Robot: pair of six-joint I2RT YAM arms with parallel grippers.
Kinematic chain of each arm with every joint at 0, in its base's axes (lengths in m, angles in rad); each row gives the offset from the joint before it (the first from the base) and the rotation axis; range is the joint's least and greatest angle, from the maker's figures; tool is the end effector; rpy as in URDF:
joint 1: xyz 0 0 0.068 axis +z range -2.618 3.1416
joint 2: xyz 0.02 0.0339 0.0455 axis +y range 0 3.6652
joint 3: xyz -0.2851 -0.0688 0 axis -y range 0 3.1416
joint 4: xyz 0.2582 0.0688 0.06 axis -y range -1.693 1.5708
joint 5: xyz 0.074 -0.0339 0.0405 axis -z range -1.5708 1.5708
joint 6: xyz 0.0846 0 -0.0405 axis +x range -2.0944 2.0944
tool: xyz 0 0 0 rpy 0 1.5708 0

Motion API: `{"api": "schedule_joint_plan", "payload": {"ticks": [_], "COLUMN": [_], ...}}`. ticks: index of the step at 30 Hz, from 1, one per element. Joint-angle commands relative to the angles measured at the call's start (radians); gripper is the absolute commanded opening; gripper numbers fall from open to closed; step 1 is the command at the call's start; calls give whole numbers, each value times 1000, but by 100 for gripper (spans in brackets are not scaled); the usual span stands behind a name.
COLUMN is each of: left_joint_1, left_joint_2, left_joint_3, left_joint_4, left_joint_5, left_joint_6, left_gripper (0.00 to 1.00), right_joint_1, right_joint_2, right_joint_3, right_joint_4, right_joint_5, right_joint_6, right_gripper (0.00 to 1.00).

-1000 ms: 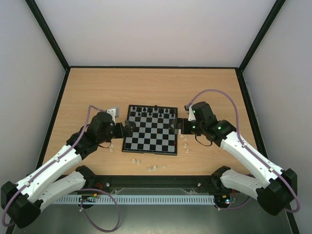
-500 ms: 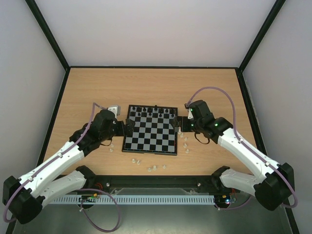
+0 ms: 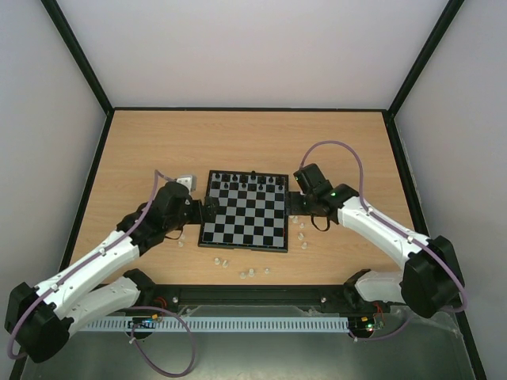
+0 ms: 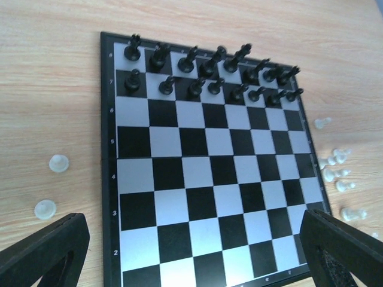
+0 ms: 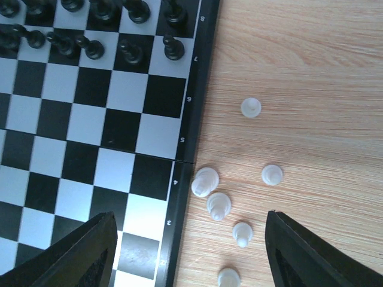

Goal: Set up the chess pieces on the board
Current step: Pick up the chess piece at the center of the board.

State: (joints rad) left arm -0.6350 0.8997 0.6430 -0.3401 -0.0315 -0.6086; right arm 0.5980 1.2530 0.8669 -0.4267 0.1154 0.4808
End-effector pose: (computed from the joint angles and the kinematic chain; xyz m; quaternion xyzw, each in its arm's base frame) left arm 0.1939 -0.1395 0.2401 0.0043 0.8837 -0.2612 0.3884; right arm 0.2545 0.1616 0.2279 -0.0330 0.9271 0.1437 0.3444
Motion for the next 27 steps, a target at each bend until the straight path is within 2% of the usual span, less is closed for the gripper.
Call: {"api": "schedule_joint_plan", "payload": {"ticks": [1, 6, 19, 27], "left_joint_1": [-5, -5, -5, -5], "left_joint_2": [30, 61, 75, 68], "left_joint_3": [-27, -49, -55, -93], "left_joint_4": [35, 57, 55, 60], "left_joint_5": [-30, -59, -89, -116], "left_joint_6": [12, 14, 18, -11], "left_gripper": [99, 99, 99, 99], "right_joint_1": [6, 7, 13, 29], "right_joint_2": [34, 104, 213, 273], "right_joint_3": [30, 49, 79, 90], "right_joint_4": [-56, -68, -59, -60], "right_joint_5": [66, 63, 32, 40], "right_joint_6": [2, -4, -21, -27], "right_gripper": [68, 54, 39, 33]}}
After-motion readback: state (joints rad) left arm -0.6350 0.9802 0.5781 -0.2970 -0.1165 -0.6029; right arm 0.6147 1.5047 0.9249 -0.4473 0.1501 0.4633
